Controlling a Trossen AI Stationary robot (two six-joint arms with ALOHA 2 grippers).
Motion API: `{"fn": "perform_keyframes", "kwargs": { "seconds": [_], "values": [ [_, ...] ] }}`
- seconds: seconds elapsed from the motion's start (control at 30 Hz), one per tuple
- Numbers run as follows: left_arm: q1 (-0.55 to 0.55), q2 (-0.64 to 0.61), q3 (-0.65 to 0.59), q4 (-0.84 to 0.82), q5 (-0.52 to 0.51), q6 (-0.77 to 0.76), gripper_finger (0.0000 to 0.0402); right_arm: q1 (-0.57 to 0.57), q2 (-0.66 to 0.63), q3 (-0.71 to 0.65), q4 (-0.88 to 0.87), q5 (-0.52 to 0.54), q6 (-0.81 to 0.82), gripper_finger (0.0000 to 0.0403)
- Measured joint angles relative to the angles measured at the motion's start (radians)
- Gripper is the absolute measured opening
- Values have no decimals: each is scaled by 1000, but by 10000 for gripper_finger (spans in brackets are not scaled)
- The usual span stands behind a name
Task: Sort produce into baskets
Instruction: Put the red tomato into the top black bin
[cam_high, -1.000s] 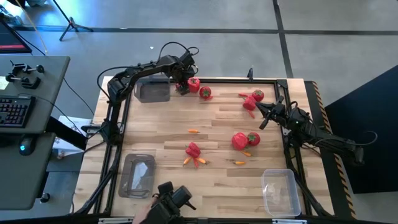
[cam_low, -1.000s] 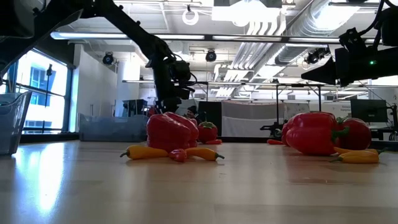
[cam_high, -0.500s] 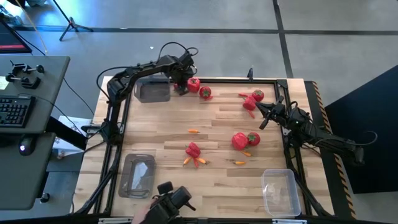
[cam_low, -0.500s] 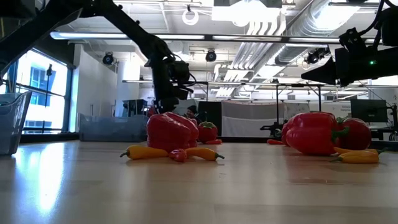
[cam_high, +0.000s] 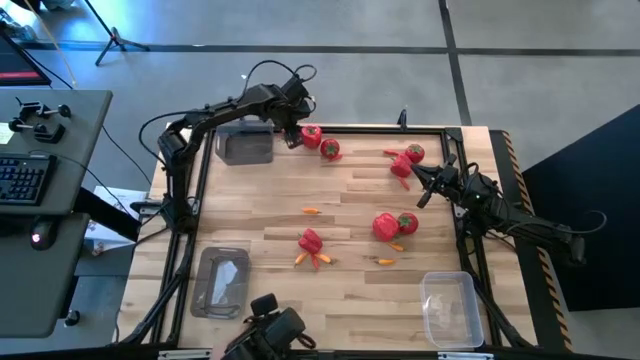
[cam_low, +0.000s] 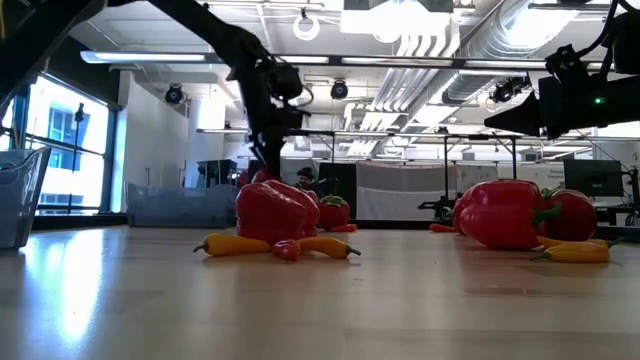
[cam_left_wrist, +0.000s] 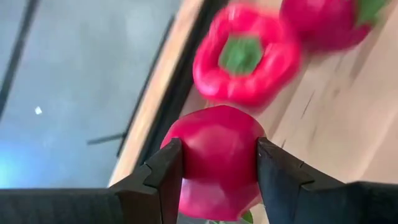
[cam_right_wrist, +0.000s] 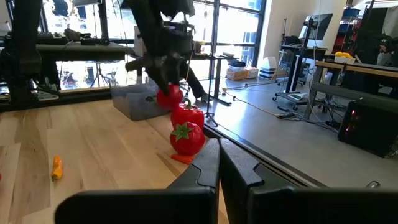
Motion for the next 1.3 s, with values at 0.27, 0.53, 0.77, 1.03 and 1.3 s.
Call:
{"fn": "perform_keyframes", "kwargs": {
  "seconds": [0.27, 0.53, 0.77, 1.03, 1.3],
  "values": [
    [5, -155, 4, -30, -10, -84, 147, 0, 0, 0, 0, 0, 0, 0],
    [79, -255, -118, -132, -20, -234, 147, 0, 0, 0, 0, 0, 0, 0],
    [151, -266, -314, 24, -7, -386, 147, 0, 0, 0, 0, 0, 0, 0],
    [181, -266, -407, 134, 14, -468, 147, 0, 0, 0, 0, 0, 0, 0],
    [226, -267, -464, 214, 10, -551, 147, 0, 0, 0, 0, 0, 0, 0]
  ]
}}
